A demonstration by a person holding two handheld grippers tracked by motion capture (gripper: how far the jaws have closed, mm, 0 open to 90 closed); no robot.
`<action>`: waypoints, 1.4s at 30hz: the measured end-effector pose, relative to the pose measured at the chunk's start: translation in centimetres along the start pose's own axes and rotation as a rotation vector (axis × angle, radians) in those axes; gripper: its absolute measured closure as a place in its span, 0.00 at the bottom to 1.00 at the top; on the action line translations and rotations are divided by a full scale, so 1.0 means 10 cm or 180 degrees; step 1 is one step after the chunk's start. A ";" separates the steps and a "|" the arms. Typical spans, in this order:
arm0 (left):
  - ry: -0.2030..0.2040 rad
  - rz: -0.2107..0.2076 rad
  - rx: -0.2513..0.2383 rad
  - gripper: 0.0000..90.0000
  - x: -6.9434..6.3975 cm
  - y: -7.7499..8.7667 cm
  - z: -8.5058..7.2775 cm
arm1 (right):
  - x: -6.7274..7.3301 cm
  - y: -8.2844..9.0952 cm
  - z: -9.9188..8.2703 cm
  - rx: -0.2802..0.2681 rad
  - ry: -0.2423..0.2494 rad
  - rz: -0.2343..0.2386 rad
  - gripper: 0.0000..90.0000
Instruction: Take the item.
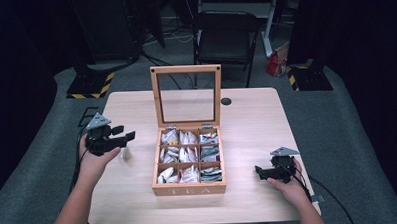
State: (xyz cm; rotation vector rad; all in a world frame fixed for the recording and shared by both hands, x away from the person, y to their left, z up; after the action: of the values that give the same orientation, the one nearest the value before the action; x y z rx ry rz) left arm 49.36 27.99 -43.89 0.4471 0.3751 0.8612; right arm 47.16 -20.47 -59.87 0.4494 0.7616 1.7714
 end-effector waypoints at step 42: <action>0.0036 -0.0220 0.0164 0.48 -0.25 -0.21 -0.74 | 0.00 0.00 0.00 0.0000 -0.0001 -0.0002 0.01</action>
State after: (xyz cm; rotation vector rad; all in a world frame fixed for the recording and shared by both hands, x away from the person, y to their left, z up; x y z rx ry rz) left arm 45.63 26.48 -50.94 0.4744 0.4216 0.7885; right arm 47.16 -20.47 -59.87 0.4494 0.7616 1.7707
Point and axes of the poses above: each handheld gripper's, and its own axes: y roughly backward along the jaws, z roughly out of its top, x roughly to its left, the point moved 10 cm from there along -y, roughly forward along the jaws, and after that the axes turned 7 degrees about -z, right-handed, at the moved point
